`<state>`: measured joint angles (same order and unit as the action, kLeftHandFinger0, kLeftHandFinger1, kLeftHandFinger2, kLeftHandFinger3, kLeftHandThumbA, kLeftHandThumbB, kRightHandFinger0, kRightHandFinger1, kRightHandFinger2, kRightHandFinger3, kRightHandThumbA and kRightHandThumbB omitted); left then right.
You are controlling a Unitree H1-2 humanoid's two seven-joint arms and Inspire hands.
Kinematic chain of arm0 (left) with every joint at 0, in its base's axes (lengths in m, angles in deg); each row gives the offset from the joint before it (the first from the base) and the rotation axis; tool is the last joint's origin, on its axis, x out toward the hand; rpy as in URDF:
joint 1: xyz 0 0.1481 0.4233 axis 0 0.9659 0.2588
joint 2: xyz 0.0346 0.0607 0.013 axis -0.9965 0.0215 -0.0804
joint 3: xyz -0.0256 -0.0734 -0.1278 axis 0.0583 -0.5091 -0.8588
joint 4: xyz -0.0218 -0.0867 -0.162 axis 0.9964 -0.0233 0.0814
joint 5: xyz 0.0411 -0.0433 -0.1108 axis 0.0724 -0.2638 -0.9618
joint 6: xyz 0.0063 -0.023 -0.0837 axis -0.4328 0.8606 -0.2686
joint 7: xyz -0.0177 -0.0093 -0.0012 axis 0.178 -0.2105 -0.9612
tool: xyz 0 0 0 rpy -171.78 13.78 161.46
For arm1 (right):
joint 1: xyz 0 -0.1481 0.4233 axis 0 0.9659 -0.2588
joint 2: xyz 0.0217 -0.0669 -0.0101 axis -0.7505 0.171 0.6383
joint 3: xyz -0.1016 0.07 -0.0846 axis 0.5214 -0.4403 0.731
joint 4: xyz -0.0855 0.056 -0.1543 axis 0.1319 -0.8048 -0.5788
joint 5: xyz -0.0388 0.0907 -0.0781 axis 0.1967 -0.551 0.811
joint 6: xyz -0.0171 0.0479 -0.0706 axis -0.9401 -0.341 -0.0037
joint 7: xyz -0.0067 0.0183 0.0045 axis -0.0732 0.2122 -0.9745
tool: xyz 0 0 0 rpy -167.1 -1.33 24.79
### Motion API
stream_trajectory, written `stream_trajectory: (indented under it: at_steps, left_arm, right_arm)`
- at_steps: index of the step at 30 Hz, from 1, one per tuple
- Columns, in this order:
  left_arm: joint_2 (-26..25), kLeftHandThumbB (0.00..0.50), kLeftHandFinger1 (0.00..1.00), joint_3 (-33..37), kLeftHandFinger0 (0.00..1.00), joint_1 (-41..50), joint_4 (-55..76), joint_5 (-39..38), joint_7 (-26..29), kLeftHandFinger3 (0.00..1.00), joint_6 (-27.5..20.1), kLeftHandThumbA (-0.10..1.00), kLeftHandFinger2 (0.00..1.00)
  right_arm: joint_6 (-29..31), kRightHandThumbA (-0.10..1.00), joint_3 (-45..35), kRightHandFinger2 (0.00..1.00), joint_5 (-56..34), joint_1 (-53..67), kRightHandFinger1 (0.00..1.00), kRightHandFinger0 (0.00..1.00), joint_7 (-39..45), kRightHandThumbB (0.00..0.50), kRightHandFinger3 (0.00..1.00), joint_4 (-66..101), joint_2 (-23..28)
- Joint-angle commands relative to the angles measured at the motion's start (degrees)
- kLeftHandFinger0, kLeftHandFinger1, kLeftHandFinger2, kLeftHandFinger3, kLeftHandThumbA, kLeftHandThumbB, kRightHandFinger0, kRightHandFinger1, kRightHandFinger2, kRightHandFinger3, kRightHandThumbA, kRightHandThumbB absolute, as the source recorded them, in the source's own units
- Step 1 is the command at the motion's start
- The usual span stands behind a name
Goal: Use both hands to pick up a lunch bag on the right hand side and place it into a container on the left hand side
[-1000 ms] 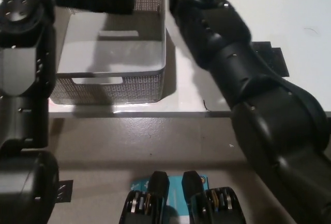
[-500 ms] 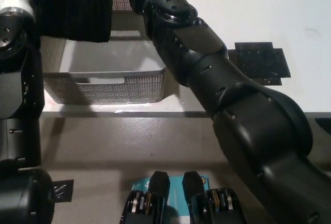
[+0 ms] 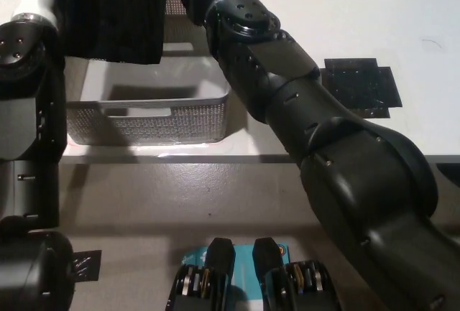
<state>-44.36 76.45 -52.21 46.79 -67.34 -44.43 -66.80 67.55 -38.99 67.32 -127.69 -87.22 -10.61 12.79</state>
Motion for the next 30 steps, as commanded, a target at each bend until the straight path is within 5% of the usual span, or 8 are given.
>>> stream_trajectory:
  at_steps: [1,2,3,4,7,15,22,30]
  left_arm:
    - [-4.58,0.274,1.00,6.06,1.00,-5.35,1.14,4.07,-3.94,1.00,0.27,1.00,1.00]
    - [-5.48,0.295,1.00,6.51,1.00,-5.45,1.29,5.28,-3.00,1.00,0.56,1.00,1.00]
    - [-7.44,0.334,1.00,7.20,1.00,-6.07,0.13,8.62,0.14,1.00,0.46,1.00,1.00]
    - [-9.89,0.309,1.00,5.09,1.00,-7.53,-2.65,8.42,2.80,1.00,-2.09,1.00,1.00]
    - [-13.64,0.335,1.00,2.54,1.00,-10.22,-6.97,5.68,2.19,1.00,-5.47,1.00,1.00]
    - [-21.66,0.426,1.00,0.86,1.00,-12.65,-7.64,2.94,-1.53,1.00,-6.02,1.00,1.00]
    - [-25.02,0.441,1.00,2.58,1.00,-13.39,-11.62,2.27,-5.17,1.00,-11.09,1.00,1.00]
    - [-27.49,0.446,1.00,6.72,1.00,-13.10,-12.35,4.59,-8.90,1.00,-9.96,1.00,1.00]
  right_arm:
    - [1.18,1.00,11.49,1.00,15.77,-6.94,1.00,1.00,-15.05,0.178,1.00,4.07,-1.78]
    - [1.66,1.00,12.32,1.00,16.46,-6.80,1.00,1.00,-16.70,0.184,1.00,4.46,-1.37]
    - [3.08,1.00,12.92,1.00,17.42,-6.42,1.00,1.00,-19.85,0.252,1.00,5.71,-0.56]
    - [5.55,1.00,12.70,1.00,17.82,-5.94,1.00,1.00,-23.08,0.329,1.00,7.93,1.00]
    - [7.61,1.00,11.96,1.00,17.63,-5.58,1.00,1.00,-24.11,0.362,1.00,10.61,3.43]
    - [4.67,1.00,9.99,1.00,17.60,-2.70,1.00,1.00,-21.27,0.364,1.00,19.94,7.26]
    - [3.39,1.00,8.98,1.00,17.73,0.06,1.00,1.00,-18.73,0.357,1.00,24.18,8.12]
    - [2.43,1.00,7.77,1.00,16.88,1.87,1.00,1.00,-15.88,0.367,1.00,25.52,8.05]
